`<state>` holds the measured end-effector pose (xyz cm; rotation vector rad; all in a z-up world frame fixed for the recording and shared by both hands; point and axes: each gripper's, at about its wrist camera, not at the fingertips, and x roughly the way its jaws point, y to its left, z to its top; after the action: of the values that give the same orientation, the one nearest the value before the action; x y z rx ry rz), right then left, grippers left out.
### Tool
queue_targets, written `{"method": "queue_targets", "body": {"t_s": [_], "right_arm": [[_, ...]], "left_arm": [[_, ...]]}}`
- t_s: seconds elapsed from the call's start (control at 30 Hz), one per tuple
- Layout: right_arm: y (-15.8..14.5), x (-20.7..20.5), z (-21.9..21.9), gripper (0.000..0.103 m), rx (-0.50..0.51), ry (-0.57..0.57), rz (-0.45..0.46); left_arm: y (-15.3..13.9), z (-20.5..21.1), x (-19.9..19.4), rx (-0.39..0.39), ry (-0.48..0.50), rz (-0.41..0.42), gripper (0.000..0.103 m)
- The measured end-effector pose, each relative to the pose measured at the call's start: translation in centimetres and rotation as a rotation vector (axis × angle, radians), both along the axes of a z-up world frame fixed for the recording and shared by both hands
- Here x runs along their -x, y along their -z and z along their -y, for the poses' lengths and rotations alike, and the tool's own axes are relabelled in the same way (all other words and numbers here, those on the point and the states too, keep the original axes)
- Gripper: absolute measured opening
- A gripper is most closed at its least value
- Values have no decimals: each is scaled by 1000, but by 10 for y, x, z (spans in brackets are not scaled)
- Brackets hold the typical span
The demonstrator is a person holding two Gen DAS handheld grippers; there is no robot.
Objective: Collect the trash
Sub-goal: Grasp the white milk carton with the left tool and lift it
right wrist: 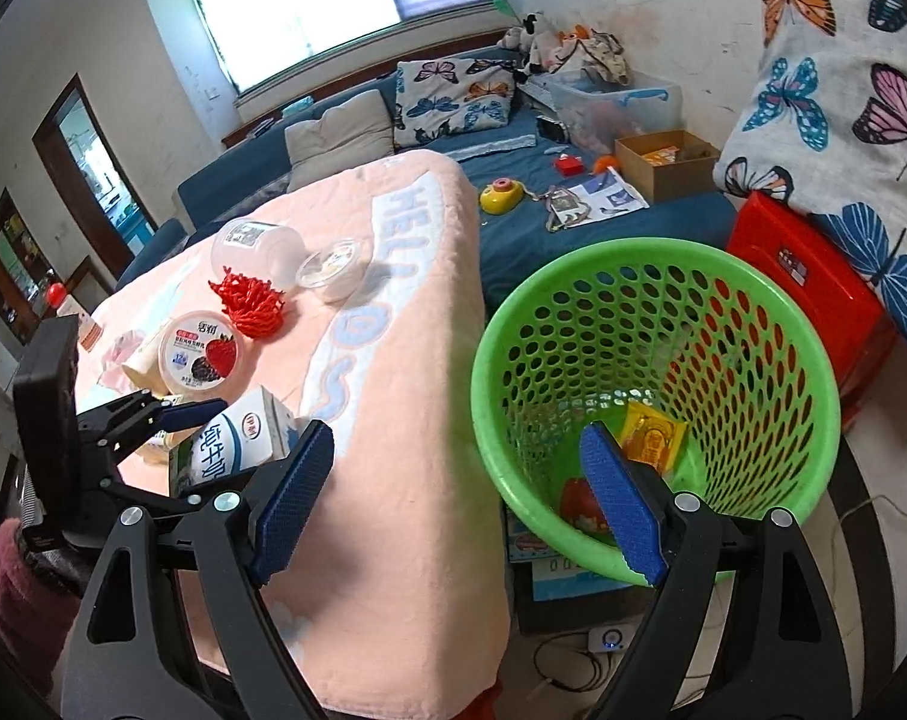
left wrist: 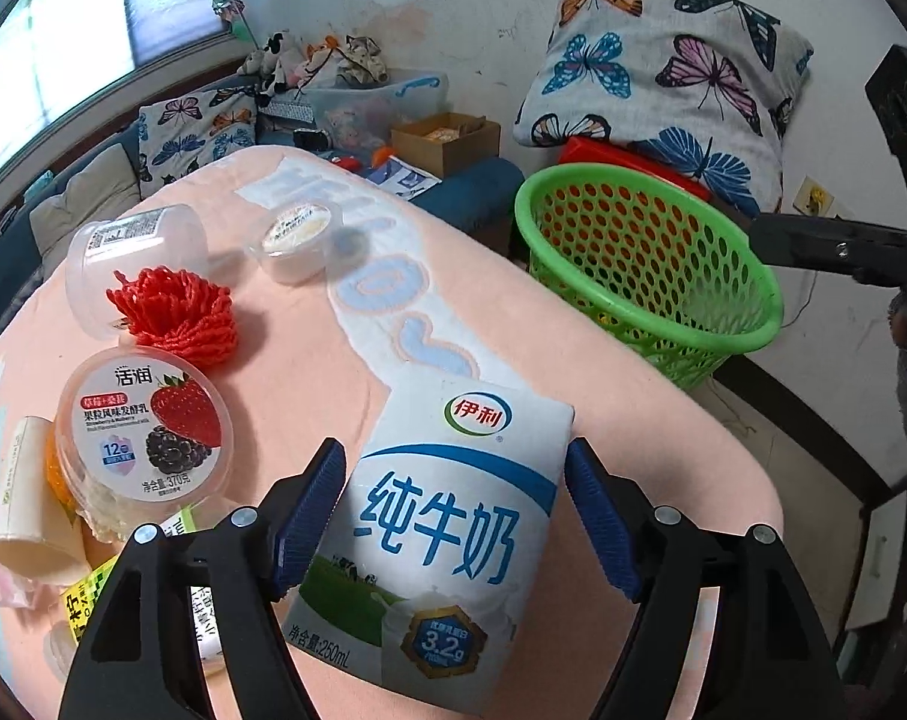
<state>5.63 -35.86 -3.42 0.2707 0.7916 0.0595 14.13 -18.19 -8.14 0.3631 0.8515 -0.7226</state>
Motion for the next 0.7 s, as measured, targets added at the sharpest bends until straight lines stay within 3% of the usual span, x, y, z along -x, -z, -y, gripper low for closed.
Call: {"method": "queue_targets", "body": {"t_s": [0.3,0.7], "right_arm": [[2,-3,-8,84,2,-16,-8],[5,-4,-13,84,6,-26,-17]], "left_arm": [[4,3,6,-25,30,49,71],[12,7,2,-42,18,29,75]]}}
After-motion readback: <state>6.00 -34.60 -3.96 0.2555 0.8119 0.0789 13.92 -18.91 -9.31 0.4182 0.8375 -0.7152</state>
